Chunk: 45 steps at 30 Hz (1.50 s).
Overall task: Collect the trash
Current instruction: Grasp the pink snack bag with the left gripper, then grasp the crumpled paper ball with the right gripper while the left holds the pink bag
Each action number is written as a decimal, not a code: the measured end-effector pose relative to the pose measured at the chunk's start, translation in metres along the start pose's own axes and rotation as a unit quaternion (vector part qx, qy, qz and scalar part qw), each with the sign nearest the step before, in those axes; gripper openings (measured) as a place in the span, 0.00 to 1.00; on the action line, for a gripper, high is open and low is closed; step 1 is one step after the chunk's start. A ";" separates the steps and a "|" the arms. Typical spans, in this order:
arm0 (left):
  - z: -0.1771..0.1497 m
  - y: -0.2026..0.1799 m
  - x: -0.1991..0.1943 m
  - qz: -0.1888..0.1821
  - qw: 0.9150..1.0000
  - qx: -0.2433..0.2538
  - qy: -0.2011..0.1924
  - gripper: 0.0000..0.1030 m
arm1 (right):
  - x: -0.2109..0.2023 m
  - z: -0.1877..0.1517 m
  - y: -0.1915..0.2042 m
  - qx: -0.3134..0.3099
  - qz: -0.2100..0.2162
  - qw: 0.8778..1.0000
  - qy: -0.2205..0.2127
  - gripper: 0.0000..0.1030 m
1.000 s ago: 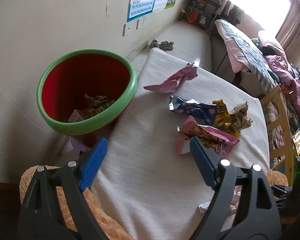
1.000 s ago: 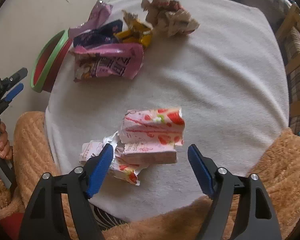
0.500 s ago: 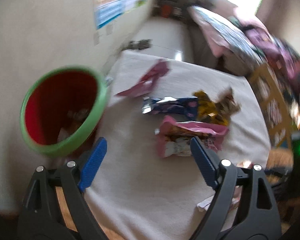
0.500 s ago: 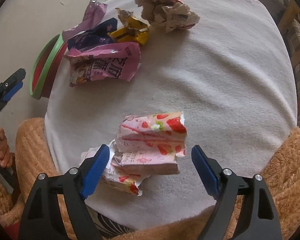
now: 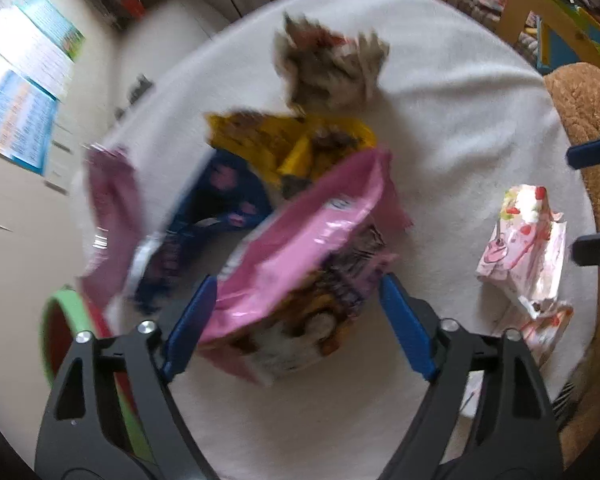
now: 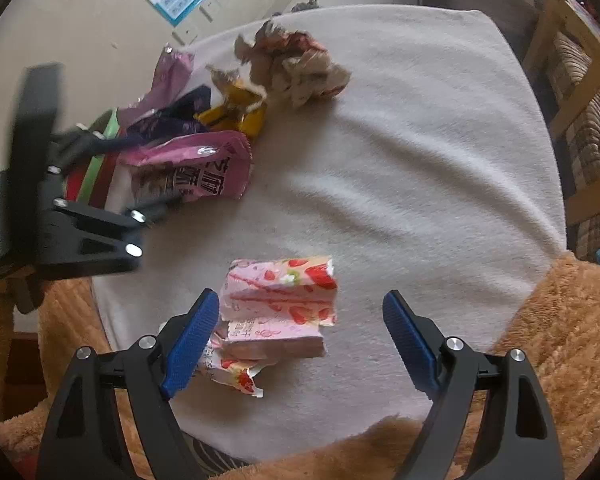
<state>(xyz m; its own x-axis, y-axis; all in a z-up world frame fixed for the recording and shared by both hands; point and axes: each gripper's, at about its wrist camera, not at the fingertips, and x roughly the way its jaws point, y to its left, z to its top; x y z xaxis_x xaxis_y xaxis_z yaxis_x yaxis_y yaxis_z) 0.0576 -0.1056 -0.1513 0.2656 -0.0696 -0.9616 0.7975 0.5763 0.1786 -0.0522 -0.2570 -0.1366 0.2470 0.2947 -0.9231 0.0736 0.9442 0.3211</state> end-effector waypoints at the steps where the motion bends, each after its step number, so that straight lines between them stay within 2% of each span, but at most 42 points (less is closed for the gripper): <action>1: 0.001 0.000 0.005 0.001 1.000 -0.005 0.007 0.64 | -0.004 0.000 -0.003 0.003 0.001 1.000 -0.004 0.79; 4: 0.000 0.001 0.003 -0.005 1.000 -0.022 0.004 0.51 | -0.013 0.000 -0.010 0.008 0.003 1.000 -0.014 0.79; 6: -0.004 0.006 -0.001 -0.026 0.998 -0.049 0.010 0.43 | -0.017 0.003 -0.013 0.009 0.005 1.000 -0.018 0.79; 10: -0.025 0.016 -0.015 -0.055 0.990 -0.129 0.001 0.38 | -0.022 0.025 -0.013 -0.001 -0.003 0.999 -0.039 0.79; 12: -0.039 0.022 -0.021 -0.077 0.979 -0.187 -0.004 0.36 | -0.021 0.038 -0.012 -0.006 -0.008 0.999 -0.049 0.79; 15: -0.064 0.027 -0.036 -0.105 0.958 -0.266 -0.016 0.35 | -0.019 0.065 -0.010 -0.019 -0.020 0.997 -0.070 0.79; 19: -0.084 0.026 -0.048 -0.117 0.939 -0.323 -0.016 0.34 | -0.005 0.101 -0.007 -0.032 -0.029 0.995 -0.087 0.79; 21: -0.086 0.024 -0.049 -0.116 0.933 -0.340 -0.014 0.35 | 0.003 0.116 -0.005 -0.044 -0.030 0.994 -0.095 0.79; 23: -0.090 0.026 -0.049 -0.110 0.931 -0.347 -0.011 0.35 | 0.015 0.131 0.001 -0.064 -0.035 0.992 -0.100 0.79; 27: -0.093 0.021 -0.047 -0.105 0.931 -0.350 -0.009 0.35 | 0.044 0.153 0.014 -0.091 -0.051 0.991 -0.082 0.79; 29: -0.093 0.022 -0.047 -0.104 0.930 -0.352 -0.009 0.35 | 0.053 0.157 0.017 -0.096 -0.052 0.991 -0.073 0.75; 31: -0.095 0.023 -0.047 -0.105 0.928 -0.357 -0.010 0.36 | 0.063 0.161 0.019 -0.096 -0.052 0.992 -0.056 0.53; 32: -0.096 0.023 -0.047 -0.106 0.928 -0.358 -0.011 0.36 | 0.068 0.161 0.017 -0.092 -0.046 0.994 -0.045 0.47; 36: -0.099 0.025 -0.048 -0.110 0.926 -0.362 -0.019 0.37 | 0.060 0.155 0.015 -0.080 -0.024 0.995 -0.056 0.36; 41: -0.100 0.024 -0.045 -0.113 0.924 -0.364 -0.024 0.41 | 0.023 0.130 0.020 -0.091 -0.009 0.992 -0.088 0.35; 45: -0.098 0.024 -0.041 -0.119 0.923 -0.365 -0.025 0.48 | 0.006 0.104 0.015 -0.081 0.007 0.993 -0.087 0.35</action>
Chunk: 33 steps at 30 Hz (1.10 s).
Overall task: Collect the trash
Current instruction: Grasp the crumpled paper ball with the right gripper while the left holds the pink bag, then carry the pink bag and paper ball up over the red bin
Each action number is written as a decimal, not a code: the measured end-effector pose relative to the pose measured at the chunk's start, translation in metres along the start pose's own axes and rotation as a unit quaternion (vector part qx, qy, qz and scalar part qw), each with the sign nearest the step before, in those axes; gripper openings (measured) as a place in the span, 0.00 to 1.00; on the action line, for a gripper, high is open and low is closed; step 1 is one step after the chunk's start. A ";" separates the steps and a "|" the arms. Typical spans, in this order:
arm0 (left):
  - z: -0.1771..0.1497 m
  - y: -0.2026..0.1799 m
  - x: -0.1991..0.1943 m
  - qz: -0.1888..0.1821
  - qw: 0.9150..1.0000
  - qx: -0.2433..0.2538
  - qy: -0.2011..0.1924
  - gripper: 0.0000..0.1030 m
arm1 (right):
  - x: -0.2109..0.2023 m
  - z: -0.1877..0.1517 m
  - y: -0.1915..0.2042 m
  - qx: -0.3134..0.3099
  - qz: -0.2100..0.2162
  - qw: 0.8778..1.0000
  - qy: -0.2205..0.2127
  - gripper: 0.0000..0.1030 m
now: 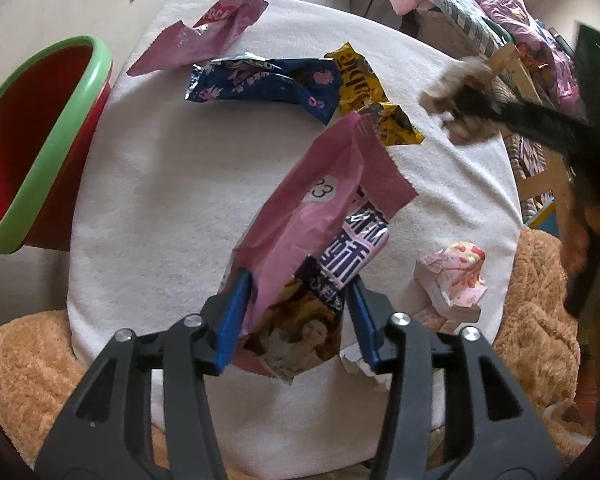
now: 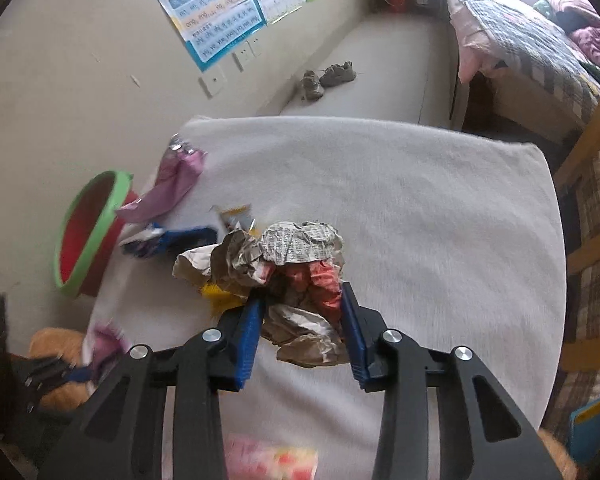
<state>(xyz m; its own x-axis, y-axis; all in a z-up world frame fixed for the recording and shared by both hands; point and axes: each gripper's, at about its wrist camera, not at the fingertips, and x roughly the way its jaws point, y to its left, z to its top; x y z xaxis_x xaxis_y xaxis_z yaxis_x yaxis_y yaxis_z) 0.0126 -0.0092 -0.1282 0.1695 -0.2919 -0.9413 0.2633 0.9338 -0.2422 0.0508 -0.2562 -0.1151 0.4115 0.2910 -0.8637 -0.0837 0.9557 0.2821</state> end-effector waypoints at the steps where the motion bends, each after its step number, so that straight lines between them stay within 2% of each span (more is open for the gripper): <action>1: 0.001 0.000 0.001 -0.001 1.000 0.000 0.001 0.50 | -0.004 -0.007 -0.001 0.011 0.004 1.000 0.001 0.35; 8: 0.003 -0.001 0.016 -0.003 1.000 0.003 0.016 0.51 | -0.030 -0.039 0.004 0.040 -0.003 0.999 -0.015 0.36; 10: 0.002 -0.001 0.016 0.002 1.000 0.007 0.016 0.41 | -0.035 -0.044 0.008 0.042 -0.004 0.999 -0.021 0.36; 13: 0.002 0.000 0.011 0.005 1.000 0.003 0.007 0.39 | -0.039 -0.043 0.015 0.033 -0.004 0.999 -0.028 0.36; 23: 0.008 0.007 -0.032 0.019 0.997 -0.013 -0.069 0.38 | -0.060 -0.033 0.054 -0.039 -0.021 0.997 -0.060 0.36; 33: 0.019 0.023 -0.077 0.032 0.989 -0.040 -0.141 0.38 | -0.077 -0.021 0.078 -0.076 -0.018 0.993 -0.093 0.36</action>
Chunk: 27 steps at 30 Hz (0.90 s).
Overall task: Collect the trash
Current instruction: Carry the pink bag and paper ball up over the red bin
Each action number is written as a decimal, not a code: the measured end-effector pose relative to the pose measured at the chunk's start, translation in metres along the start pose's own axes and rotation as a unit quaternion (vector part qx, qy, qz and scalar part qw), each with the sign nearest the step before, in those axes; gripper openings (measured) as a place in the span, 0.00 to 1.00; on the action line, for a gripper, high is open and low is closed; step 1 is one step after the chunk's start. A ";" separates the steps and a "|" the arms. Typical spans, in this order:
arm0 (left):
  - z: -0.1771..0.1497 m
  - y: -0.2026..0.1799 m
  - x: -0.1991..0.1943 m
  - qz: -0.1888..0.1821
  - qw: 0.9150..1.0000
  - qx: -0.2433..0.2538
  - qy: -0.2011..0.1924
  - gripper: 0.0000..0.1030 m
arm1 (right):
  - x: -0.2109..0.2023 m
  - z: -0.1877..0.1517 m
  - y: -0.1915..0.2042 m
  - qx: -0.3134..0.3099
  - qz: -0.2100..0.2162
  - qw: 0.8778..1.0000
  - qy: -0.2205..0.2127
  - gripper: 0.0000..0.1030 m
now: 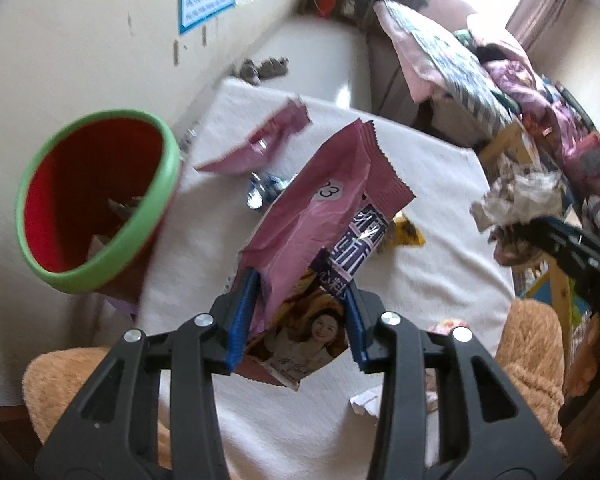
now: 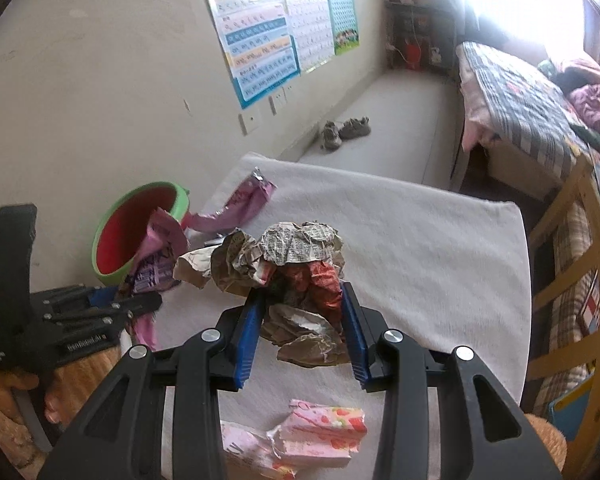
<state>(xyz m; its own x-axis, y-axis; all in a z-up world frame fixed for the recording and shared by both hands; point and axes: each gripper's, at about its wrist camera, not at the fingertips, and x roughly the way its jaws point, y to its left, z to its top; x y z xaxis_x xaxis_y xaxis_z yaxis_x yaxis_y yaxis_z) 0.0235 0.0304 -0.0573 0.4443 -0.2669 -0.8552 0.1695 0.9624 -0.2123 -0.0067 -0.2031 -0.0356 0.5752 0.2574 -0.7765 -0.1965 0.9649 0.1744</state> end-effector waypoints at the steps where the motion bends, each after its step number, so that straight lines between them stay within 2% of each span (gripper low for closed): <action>1: 0.002 0.004 -0.004 0.003 1.000 -0.006 -0.008 0.38 | -0.001 0.002 0.001 -0.002 0.002 1.000 0.000 0.36; 6: 0.009 0.020 -0.020 0.023 0.999 -0.028 -0.034 0.38 | 0.002 0.005 0.012 -0.018 0.008 1.000 0.003 0.36; 18: 0.013 0.031 -0.041 0.085 0.993 -0.032 -0.072 0.38 | 0.015 0.002 0.038 -0.051 0.012 0.998 0.021 0.37; 27: 0.014 0.040 -0.049 0.102 0.990 -0.038 -0.090 0.38 | 0.023 0.003 0.049 -0.065 0.019 0.997 0.032 0.37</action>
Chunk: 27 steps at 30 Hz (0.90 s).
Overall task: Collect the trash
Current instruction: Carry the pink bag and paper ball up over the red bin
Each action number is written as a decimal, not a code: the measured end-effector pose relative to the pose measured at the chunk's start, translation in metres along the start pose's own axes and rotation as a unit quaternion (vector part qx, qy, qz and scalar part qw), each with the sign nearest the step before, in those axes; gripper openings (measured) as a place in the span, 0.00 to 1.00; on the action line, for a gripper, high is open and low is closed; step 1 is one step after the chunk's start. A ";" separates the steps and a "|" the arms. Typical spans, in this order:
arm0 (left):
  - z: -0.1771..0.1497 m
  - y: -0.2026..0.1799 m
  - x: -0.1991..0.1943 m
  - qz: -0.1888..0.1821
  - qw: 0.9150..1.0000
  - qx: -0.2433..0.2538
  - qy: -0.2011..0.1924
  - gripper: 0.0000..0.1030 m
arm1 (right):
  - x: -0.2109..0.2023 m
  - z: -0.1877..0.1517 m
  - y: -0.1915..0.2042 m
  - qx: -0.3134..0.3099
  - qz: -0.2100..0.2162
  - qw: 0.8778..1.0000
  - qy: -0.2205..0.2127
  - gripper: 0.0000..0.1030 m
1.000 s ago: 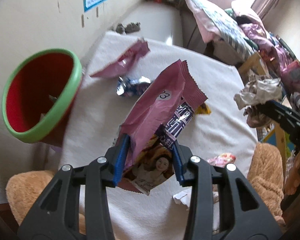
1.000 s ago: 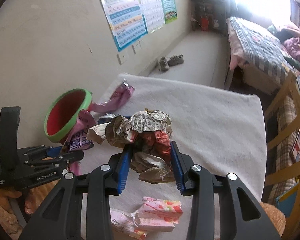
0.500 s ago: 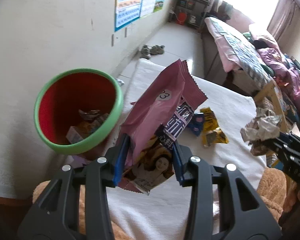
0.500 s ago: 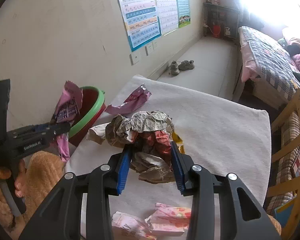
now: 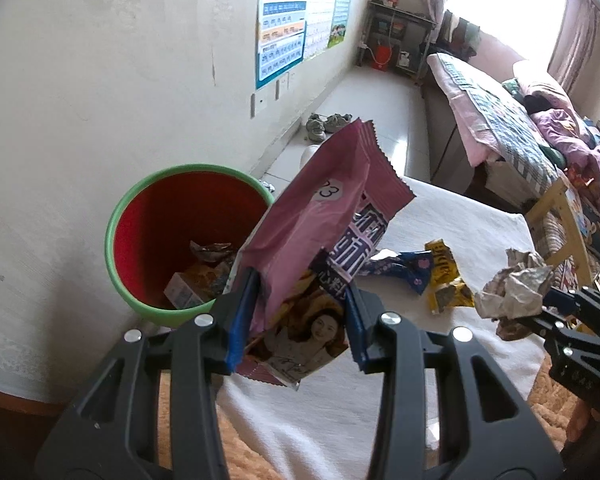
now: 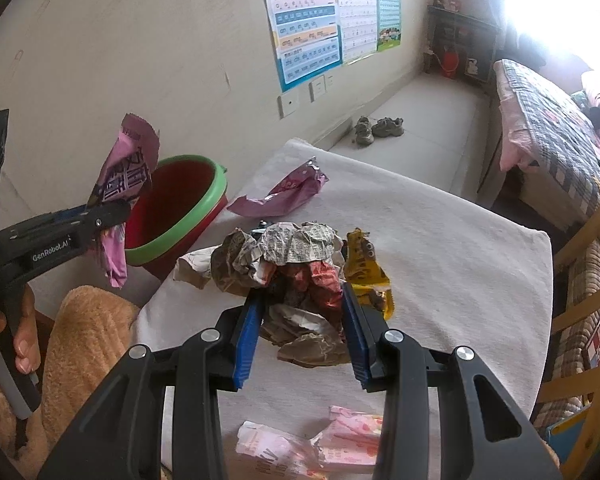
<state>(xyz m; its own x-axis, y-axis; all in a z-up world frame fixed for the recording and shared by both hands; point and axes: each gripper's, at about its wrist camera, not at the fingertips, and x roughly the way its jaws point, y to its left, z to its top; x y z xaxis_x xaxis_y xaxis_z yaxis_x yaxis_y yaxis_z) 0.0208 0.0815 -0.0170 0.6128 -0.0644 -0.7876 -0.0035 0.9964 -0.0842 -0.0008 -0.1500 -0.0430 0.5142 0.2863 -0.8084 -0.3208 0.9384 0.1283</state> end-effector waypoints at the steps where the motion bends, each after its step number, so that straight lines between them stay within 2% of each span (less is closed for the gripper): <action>1: -0.001 0.005 0.001 0.003 1.000 -0.006 0.001 0.38 | 0.001 0.000 0.001 -0.002 0.000 1.000 0.002 0.37; 9: -0.006 0.059 0.005 0.049 0.997 -0.065 0.007 0.38 | 0.004 0.001 -0.005 0.007 -0.014 1.000 0.007 0.37; 15: -0.012 0.102 0.000 0.086 0.990 -0.110 0.004 0.38 | 0.002 0.004 -0.013 0.015 -0.033 0.999 0.003 0.37; 27: -0.030 0.151 -0.003 0.112 0.982 -0.154 0.008 0.38 | -0.021 0.028 -0.054 0.058 -0.094 0.994 -0.028 0.37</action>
<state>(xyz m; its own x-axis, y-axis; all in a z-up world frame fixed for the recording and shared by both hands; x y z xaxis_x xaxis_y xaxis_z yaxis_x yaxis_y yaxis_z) -0.0051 0.2310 -0.0458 0.5565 0.1510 -0.8170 -0.3776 0.9219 -0.0869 0.0279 -0.2012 -0.0170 0.6009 0.1122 -0.7914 -0.1241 0.9912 0.0463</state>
